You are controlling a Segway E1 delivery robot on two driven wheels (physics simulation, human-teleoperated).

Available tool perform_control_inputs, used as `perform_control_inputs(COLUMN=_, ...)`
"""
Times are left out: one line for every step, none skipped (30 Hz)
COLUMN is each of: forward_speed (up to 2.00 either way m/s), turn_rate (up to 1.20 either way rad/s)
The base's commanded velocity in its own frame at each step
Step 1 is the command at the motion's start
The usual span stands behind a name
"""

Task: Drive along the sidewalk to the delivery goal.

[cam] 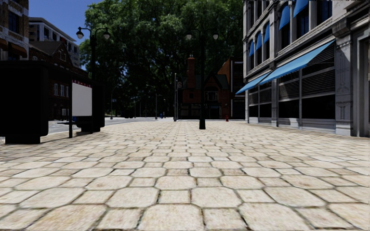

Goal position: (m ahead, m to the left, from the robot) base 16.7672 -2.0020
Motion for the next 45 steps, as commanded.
perform_control_inputs(forward_speed=2.00, turn_rate=0.00)
perform_control_inputs(forward_speed=2.00, turn_rate=0.00)
perform_control_inputs(forward_speed=2.00, turn_rate=0.00)
perform_control_inputs(forward_speed=2.00, turn_rate=0.00)
perform_control_inputs(forward_speed=2.00, turn_rate=0.00)
perform_control_inputs(forward_speed=2.00, turn_rate=0.00)
perform_control_inputs(forward_speed=2.00, turn_rate=0.00)
perform_control_inputs(forward_speed=2.00, turn_rate=0.00)
perform_control_inputs(forward_speed=2.00, turn_rate=0.00)
perform_control_inputs(forward_speed=2.00, turn_rate=0.00)
perform_control_inputs(forward_speed=2.00, turn_rate=0.00)
perform_control_inputs(forward_speed=2.00, turn_rate=0.00)
perform_control_inputs(forward_speed=2.00, turn_rate=0.00)
perform_control_inputs(forward_speed=2.00, turn_rate=0.00)
perform_control_inputs(forward_speed=2.00, turn_rate=0.00)
perform_control_inputs(forward_speed=2.00, turn_rate=0.00)
perform_control_inputs(forward_speed=2.00, turn_rate=0.00)
perform_control_inputs(forward_speed=2.00, turn_rate=0.00)
perform_control_inputs(forward_speed=2.00, turn_rate=0.00)
perform_control_inputs(forward_speed=2.00, turn_rate=0.00)
perform_control_inputs(forward_speed=2.00, turn_rate=0.00)
perform_control_inputs(forward_speed=2.00, turn_rate=0.00)
perform_control_inputs(forward_speed=2.00, turn_rate=0.00)
perform_control_inputs(forward_speed=2.00, turn_rate=0.00)
perform_control_inputs(forward_speed=2.00, turn_rate=0.00)
perform_control_inputs(forward_speed=2.00, turn_rate=0.00)
perform_control_inputs(forward_speed=2.00, turn_rate=0.00)
perform_control_inputs(forward_speed=2.00, turn_rate=0.00)
perform_control_inputs(forward_speed=2.00, turn_rate=0.00)
perform_control_inputs(forward_speed=2.00, turn_rate=0.00)
perform_control_inputs(forward_speed=2.00, turn_rate=0.00)
perform_control_inputs(forward_speed=2.00, turn_rate=0.00)
perform_control_inputs(forward_speed=2.00, turn_rate=0.00)
perform_control_inputs(forward_speed=2.00, turn_rate=0.00)
perform_control_inputs(forward_speed=2.00, turn_rate=0.00)
perform_control_inputs(forward_speed=2.00, turn_rate=0.00)
perform_control_inputs(forward_speed=2.00, turn_rate=0.00)
perform_control_inputs(forward_speed=2.00, turn_rate=0.00)
perform_control_inputs(forward_speed=2.00, turn_rate=0.00)
perform_control_inputs(forward_speed=2.00, turn_rate=0.00)
perform_control_inputs(forward_speed=2.00, turn_rate=0.00)
perform_control_inputs(forward_speed=2.00, turn_rate=0.00)
perform_control_inputs(forward_speed=2.00, turn_rate=0.00)
perform_control_inputs(forward_speed=2.00, turn_rate=0.00)
perform_control_inputs(forward_speed=2.00, turn_rate=0.00)
